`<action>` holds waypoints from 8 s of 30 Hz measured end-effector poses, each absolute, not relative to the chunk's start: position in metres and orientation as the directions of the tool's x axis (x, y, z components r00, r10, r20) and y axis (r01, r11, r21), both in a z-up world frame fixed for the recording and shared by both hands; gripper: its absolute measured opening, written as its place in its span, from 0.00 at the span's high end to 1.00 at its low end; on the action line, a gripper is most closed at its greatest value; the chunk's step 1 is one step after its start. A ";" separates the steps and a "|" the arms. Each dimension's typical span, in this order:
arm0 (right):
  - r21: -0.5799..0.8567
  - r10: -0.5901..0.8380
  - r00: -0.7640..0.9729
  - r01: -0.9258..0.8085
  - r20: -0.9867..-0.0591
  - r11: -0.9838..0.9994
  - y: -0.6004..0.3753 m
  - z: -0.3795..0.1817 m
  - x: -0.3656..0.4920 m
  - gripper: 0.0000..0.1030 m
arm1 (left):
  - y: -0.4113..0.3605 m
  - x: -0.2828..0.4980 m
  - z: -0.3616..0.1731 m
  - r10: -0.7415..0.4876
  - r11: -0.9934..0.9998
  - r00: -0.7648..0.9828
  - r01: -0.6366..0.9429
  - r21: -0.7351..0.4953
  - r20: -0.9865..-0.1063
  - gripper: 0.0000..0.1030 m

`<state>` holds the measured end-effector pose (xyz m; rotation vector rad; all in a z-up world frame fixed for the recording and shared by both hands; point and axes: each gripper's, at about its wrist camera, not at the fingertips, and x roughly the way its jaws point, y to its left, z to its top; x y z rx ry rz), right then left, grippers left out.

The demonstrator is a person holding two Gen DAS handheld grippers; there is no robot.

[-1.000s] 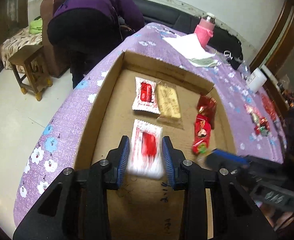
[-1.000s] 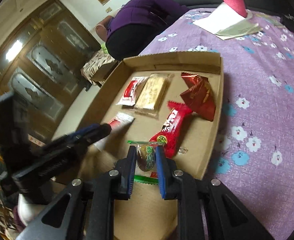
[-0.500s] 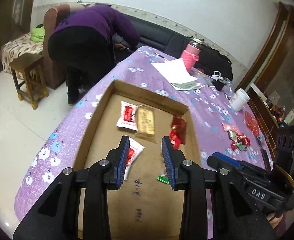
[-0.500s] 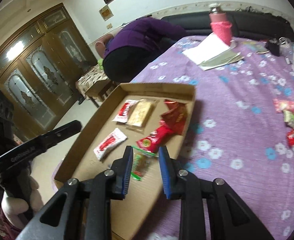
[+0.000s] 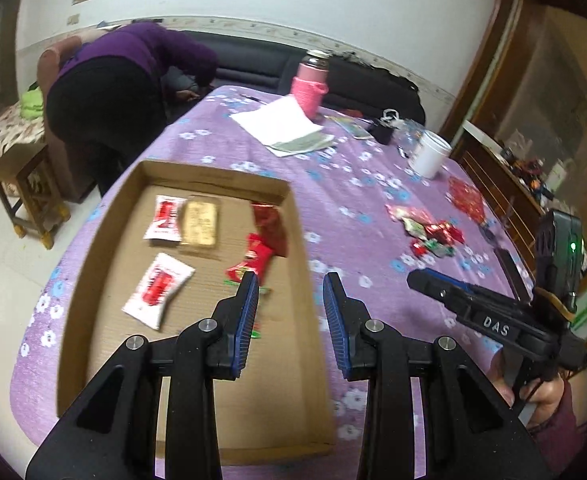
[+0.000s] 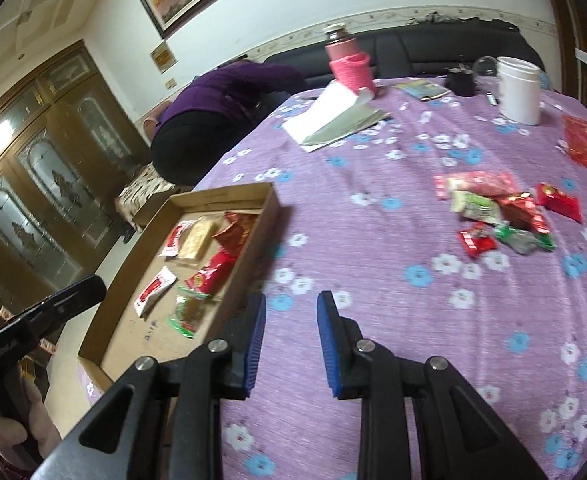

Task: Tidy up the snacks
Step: 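Move both open tools back toward the remaining snack pile, then grasp the red foil packet with the right gripper while the left grasps a green-white candy, then carry both snacks over the tray and open both grippers, then grasp the green candy with the right gripper while the left grasps a small red packet, then carry both snacks to the tray and open both grippers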

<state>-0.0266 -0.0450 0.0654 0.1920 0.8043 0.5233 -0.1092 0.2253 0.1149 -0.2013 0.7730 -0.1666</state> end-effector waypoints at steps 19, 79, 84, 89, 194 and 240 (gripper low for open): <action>0.431 0.345 0.700 -0.059 -0.626 0.901 -0.227 0.049 0.011 0.71 | 0.103 -0.085 0.081 -0.342 0.932 0.547 0.302 -0.200 -0.764 0.56; 0.269 0.473 0.545 -0.414 -0.692 0.870 -0.145 0.020 0.030 0.57 | -0.004 0.091 0.020 -0.349 0.917 0.378 0.328 -0.228 -0.857 0.63; 0.260 0.487 0.534 -0.445 -0.691 0.857 -0.142 0.022 0.025 0.73 | 0.002 0.087 0.020 -0.347 0.917 0.385 0.329 -0.224 -0.855 0.78; 0.315 0.530 0.514 -0.449 -0.675 0.836 -0.147 0.023 0.025 0.84 | 0.020 0.078 0.035 -0.384 0.911 0.409 0.313 -0.268 -0.828 0.78; 0.375 0.374 0.623 -0.136 -0.687 0.917 -0.200 0.013 0.045 0.86 | -0.010 0.050 0.027 -0.208 0.828 0.528 0.543 0.139 -0.824 0.39; 0.541 0.554 0.594 -0.225 -0.583 0.811 -0.163 0.049 0.011 0.90 | 0.254 -0.109 0.092 -0.215 0.967 0.698 0.056 -0.247 -0.683 0.84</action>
